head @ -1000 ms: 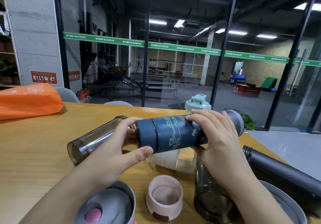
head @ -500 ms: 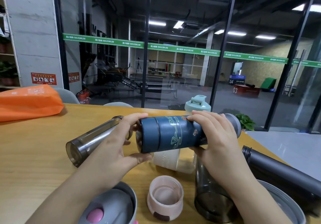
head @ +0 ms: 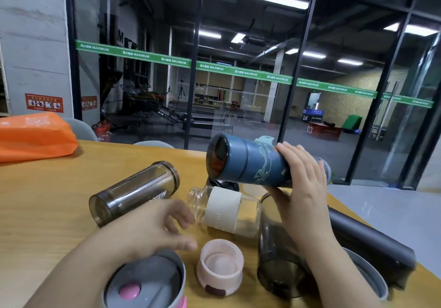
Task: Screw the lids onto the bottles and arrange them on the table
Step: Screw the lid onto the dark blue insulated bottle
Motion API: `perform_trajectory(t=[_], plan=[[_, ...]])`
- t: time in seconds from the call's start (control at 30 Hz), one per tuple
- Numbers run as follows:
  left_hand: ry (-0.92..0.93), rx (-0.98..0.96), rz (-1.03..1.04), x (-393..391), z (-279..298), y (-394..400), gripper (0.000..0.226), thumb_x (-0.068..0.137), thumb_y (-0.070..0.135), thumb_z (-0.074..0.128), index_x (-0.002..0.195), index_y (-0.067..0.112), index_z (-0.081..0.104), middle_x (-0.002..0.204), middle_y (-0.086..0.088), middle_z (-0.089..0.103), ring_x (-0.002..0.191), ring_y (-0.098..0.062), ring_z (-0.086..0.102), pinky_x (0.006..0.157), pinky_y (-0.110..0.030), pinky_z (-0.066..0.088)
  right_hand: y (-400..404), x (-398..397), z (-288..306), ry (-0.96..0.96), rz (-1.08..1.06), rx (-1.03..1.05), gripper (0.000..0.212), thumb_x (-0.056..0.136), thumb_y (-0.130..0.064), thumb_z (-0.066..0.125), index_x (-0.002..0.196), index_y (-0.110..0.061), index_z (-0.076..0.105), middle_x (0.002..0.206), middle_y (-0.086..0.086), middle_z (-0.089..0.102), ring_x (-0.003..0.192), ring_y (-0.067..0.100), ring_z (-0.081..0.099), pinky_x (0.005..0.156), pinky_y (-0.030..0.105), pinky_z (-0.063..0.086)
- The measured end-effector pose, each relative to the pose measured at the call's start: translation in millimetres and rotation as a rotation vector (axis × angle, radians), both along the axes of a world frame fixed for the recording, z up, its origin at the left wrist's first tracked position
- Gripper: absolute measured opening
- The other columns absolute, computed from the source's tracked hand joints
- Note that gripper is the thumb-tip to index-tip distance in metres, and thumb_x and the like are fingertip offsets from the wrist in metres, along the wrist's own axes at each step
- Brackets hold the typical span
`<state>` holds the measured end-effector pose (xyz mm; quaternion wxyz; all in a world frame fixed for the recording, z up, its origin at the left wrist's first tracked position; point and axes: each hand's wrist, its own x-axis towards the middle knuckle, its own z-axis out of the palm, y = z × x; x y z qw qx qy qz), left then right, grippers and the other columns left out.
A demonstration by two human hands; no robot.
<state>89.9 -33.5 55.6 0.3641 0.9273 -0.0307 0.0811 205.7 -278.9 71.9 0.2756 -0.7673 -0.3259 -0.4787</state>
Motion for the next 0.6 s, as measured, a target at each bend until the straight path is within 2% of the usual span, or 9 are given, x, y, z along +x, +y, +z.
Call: perform_trajectory(t=[0.07, 0.1, 0.17, 0.23, 0.33, 0.43, 0.53, 0.6], plan=[[0.134, 0.000, -0.079, -2.9, -0.7, -0.3, 0.058, 0.039, 0.074, 0.076, 0.083, 0.036, 0.067, 0.087, 0.014, 0.069, 0.073, 0.003, 0.063, 0.069, -0.014, 0.050, -2.6, 2.4, 3.6, -0.013, -0.055, 0.051, 0.090, 0.064, 0.000, 0.083, 0.136, -0.025, 0.035, 0.140, 0.004, 0.050, 0.137, 0.028, 0.030, 0.111, 0.054, 0.027], [0.177, 0.011, -0.110, -4.7, -0.8, -1.6, 0.050, 0.047, 0.068, 0.079, 0.083, 0.035, 0.067, 0.086, 0.015, 0.069, 0.069, 0.005, 0.061, 0.067, -0.012, 0.047, -4.0, 2.9, 5.2, -0.015, -0.079, 0.076, 0.089, 0.065, -0.002, 0.083, 0.136, -0.024, 0.035, 0.139, 0.005, 0.051, 0.135, 0.028, 0.029, 0.109, 0.053, 0.030], [0.218, 0.046, -0.150, -7.3, -0.3, -2.2, 0.024, 0.069, 0.044, 0.081, 0.085, 0.033, 0.067, 0.088, 0.014, 0.068, 0.066, 0.011, 0.057, 0.065, -0.008, 0.042, -5.2, 3.7, 10.8, -0.009, -0.113, 0.120, 0.084, 0.067, -0.007, 0.083, 0.135, -0.022, 0.036, 0.136, 0.007, 0.053, 0.128, 0.024, 0.031, 0.104, 0.049, 0.034], [0.209, 0.051, -0.175, -8.3, 0.5, 0.5, 0.013, 0.077, 0.031, 0.078, 0.085, 0.032, 0.067, 0.085, 0.014, 0.068, 0.065, 0.013, 0.055, 0.064, -0.005, 0.040, -5.5, 9.6, 19.2, 0.017, -0.133, 0.143, 0.082, 0.066, -0.008, 0.083, 0.136, -0.018, 0.040, 0.133, 0.009, 0.055, 0.121, 0.022, 0.033, 0.097, 0.046, 0.036], [0.217, 0.048, -0.179, -9.0, 0.5, 4.0, 0.013, 0.080, 0.026, 0.076, 0.078, 0.036, 0.069, 0.072, 0.023, 0.068, 0.067, 0.013, 0.057, 0.067, -0.007, 0.042, -7.1, 22.7, 36.8, 0.121, -0.113, 0.131, 0.079, 0.068, -0.008, 0.081, 0.136, -0.015, 0.041, 0.128, 0.010, 0.055, 0.117, 0.023, 0.035, 0.091, 0.047, 0.041], [0.220, 0.036, -0.150, -6.9, -2.3, 6.1, 0.020, 0.080, 0.025, 0.075, 0.067, 0.040, 0.071, 0.074, 0.019, 0.071, 0.070, 0.010, 0.060, 0.073, -0.012, 0.048, -11.5, 35.5, 50.2, 0.318, -0.084, 0.076, 0.069, 0.074, -0.013, 0.077, 0.133, -0.019, 0.040, 0.124, 0.004, 0.054, 0.117, 0.026, 0.040, 0.085, 0.039, 0.041], [0.215, 0.033, -0.120, -4.3, -3.3, 8.6, 0.023, 0.081, 0.027, 0.074, 0.065, 0.043, 0.072, 0.078, 0.013, 0.074, 0.074, 0.003, 0.064, 0.077, -0.021, 0.052, -18.2, 47.5, 55.0, 0.471, -0.093, 0.070, 0.067, 0.073, -0.020, 0.079, 0.126, -0.025, 0.037, 0.114, 0.002, 0.056, 0.111, 0.030, 0.052, 0.085, 0.046, 0.049], [0.186, 0.001, -0.090, -3.6, -4.3, 9.1, 0.024, 0.081, 0.026, 0.074, 0.064, 0.042, 0.072, 0.074, 0.014, 0.073, 0.073, 0.001, 0.065, 0.072, -0.020, 0.051, -22.2, 53.7, 55.5, 0.538, -0.134, 0.068, 0.069, 0.074, -0.022, 0.078, 0.128, -0.021, 0.035, 0.117, 0.007, 0.057, 0.112, 0.031, 0.053, 0.089, 0.047, 0.049]])
